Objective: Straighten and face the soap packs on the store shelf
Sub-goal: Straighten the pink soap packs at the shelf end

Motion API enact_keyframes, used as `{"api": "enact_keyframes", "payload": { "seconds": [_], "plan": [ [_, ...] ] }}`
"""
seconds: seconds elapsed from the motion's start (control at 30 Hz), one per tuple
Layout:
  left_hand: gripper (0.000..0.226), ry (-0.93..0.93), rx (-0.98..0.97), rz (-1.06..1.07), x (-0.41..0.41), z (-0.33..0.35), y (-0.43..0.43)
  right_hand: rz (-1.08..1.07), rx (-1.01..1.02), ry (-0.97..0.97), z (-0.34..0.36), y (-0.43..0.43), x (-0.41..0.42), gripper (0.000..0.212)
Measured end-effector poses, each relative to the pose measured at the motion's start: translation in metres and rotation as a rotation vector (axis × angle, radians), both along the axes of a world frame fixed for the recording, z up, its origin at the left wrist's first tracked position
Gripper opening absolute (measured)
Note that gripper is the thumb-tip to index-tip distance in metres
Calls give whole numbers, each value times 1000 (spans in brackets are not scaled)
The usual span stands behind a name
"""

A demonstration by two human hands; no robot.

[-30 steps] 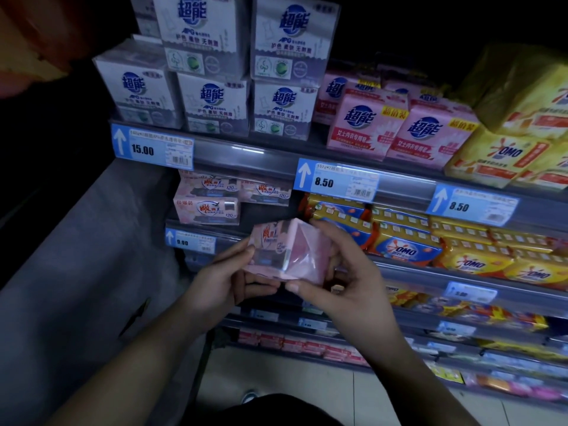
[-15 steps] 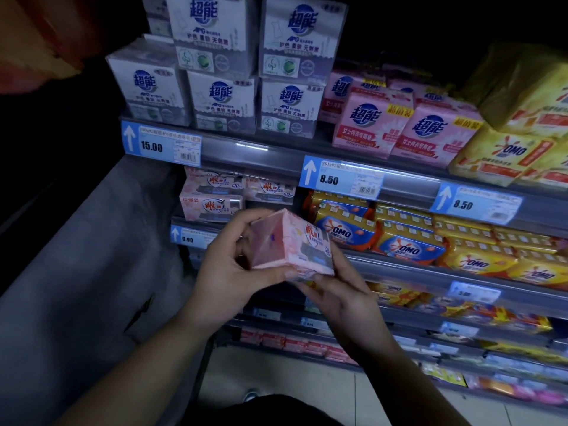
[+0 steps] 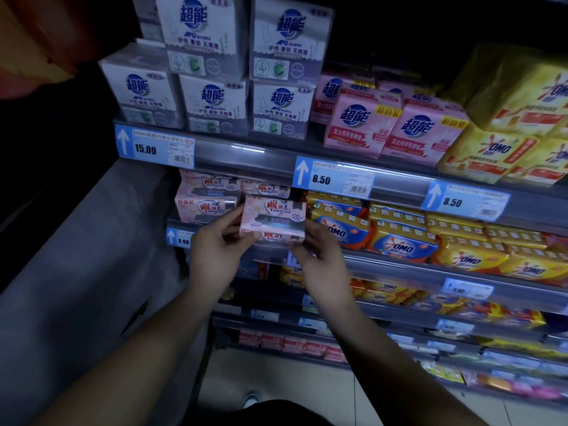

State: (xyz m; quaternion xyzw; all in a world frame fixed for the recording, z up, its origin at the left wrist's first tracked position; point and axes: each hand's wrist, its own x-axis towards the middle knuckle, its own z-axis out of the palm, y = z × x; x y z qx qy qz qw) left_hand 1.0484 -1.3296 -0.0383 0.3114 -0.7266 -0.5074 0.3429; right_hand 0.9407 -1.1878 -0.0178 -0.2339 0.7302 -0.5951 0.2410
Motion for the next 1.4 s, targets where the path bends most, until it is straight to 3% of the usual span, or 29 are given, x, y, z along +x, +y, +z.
{"api": "enact_keyframes", "payload": {
  "seconds": [0.17,0.47,0.7,0.9,1.03,1.13,1.27,1.4],
  "plan": [
    [62,-76,-47,33,-10,-11,-4,40,121,67,-6,-5,-2,63],
    [46,-145,-109,135,-30,-16,-11,33,50,-71,-13,-12,-11,55],
    [37,-125,-197,189,-35,-20,-7,97,109,-27,-10,-12,-7,64],
    [28,-21,-186,159,-14,-18,-7,-99,-23,105,-9,-9,6,46],
    [34,57,-133,315,21,-26,-20,99,7,237,3,-28,25,47],
    [40,57,-101,412,37,-28,-36,307,94,240,12,-60,38,65],
    [40,55,-31,308,34,-19,-55,309,114,196,17,-97,44,81],
    [44,59,-14,222,29,-10,-64,289,122,118,14,-113,38,79]
  ]
}}
